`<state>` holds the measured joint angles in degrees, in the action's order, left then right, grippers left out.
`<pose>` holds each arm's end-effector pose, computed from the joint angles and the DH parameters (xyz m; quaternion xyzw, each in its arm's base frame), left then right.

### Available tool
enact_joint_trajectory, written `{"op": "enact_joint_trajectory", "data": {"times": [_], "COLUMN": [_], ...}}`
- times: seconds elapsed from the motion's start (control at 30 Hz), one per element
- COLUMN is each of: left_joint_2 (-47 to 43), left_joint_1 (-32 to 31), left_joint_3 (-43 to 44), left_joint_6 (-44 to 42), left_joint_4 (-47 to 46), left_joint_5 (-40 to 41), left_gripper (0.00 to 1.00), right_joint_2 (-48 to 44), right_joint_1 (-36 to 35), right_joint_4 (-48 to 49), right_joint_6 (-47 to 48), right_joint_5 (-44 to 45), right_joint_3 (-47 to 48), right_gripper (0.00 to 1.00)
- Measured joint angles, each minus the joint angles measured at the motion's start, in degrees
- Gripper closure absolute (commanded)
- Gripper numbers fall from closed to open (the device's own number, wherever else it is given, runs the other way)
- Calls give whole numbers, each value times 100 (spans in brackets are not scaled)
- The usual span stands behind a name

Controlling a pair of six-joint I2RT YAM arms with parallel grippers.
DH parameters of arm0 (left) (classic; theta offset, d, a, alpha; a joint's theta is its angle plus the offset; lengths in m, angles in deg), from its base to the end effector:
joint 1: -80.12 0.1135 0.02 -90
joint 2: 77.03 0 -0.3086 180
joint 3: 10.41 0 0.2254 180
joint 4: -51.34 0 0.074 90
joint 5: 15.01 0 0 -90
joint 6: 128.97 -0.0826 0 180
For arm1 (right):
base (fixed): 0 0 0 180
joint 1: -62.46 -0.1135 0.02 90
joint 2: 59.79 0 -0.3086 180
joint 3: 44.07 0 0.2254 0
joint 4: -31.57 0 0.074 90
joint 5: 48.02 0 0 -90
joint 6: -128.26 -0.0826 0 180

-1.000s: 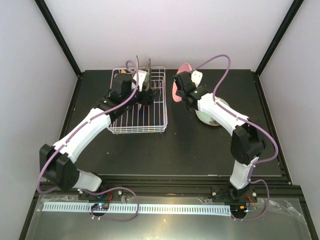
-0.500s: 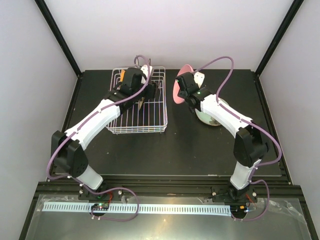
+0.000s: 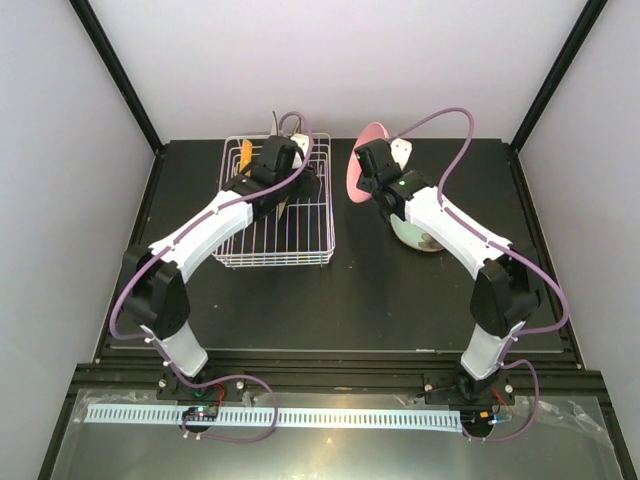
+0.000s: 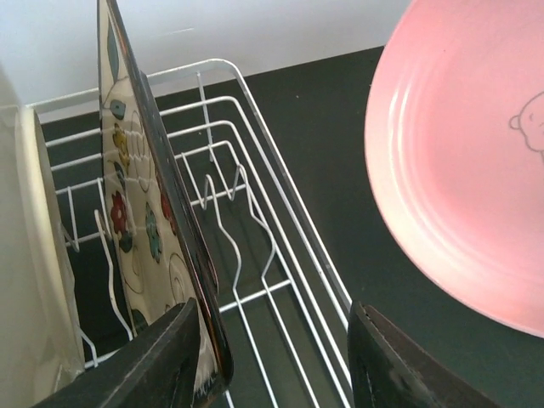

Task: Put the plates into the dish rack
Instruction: Place the plate at the center of the board.

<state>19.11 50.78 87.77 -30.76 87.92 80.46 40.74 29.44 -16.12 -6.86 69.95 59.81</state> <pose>0.3586 -0.1925 0.3398 0.1403 0.8732 -0.1096 0.4536 0.3620 0.1890 0.3274 0.1875 0.8795 0.0644 0.4327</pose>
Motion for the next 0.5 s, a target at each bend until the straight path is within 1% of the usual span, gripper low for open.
{"op": "enact_joint_trajectory", "data": {"times": [0.33,0.5], "left_joint_2": [374,533], "left_joint_1": [2,2], "left_joint_3": [391,557], "left_joint_6": [48,59], "left_joint_4": [81,197], "left_joint_5": [208,345], "left_gripper": [68,83], "right_joint_2": [-52,-52], "right_joint_1": [0,0], "right_joint_4": [-85,-133], "right_joint_6": [61,118], "right_joint_5": [-4,-7], "right_joint_3": [103,240], "right_gripper": [99,99]}}
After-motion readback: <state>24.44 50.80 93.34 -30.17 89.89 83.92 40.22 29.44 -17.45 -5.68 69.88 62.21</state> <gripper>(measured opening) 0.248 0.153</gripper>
